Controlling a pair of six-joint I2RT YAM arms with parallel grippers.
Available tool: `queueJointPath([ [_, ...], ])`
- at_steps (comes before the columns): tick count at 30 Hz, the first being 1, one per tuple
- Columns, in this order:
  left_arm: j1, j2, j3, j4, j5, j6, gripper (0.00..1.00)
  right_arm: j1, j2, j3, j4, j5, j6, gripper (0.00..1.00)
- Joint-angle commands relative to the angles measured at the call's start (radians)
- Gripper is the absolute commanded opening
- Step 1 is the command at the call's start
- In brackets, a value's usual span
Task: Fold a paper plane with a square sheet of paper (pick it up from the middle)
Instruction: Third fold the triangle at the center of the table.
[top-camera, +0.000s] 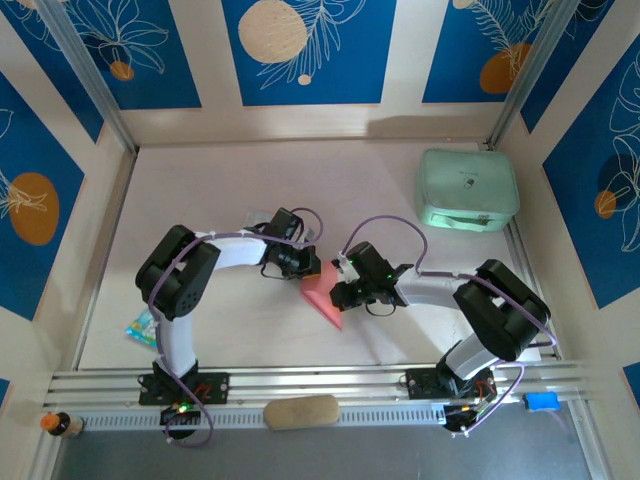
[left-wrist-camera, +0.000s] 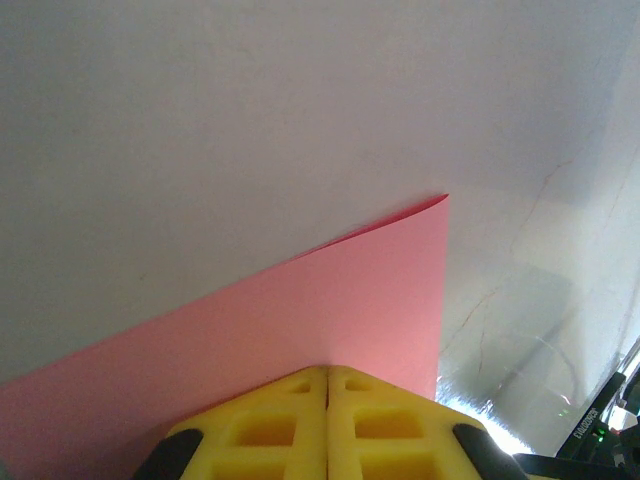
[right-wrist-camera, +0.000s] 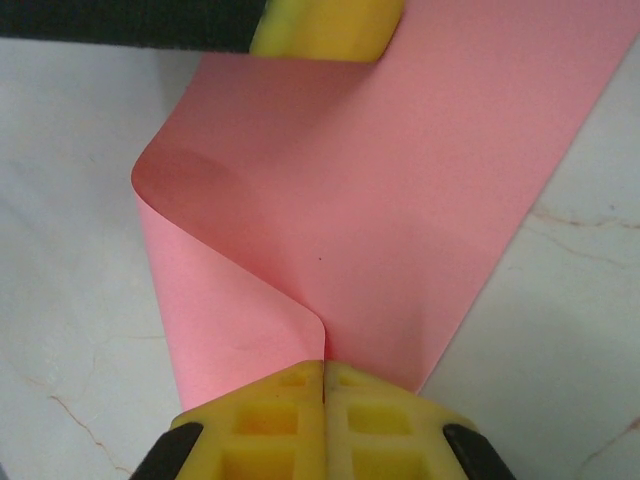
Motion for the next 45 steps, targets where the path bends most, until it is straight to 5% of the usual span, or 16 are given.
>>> queueJointPath([
  [1,0.004,0.011,-0.021,-0.042,-0.025,0.005,0.06,-0.003,-0.015,0.019,-0.014,0.007,0.008,0.02],
  [45,0.004,0.002,-0.032,-0.042,-0.028,0.003,0.06,-0.003,-0.011,0.035,-0.05,-0.011,0.006,0.02],
])
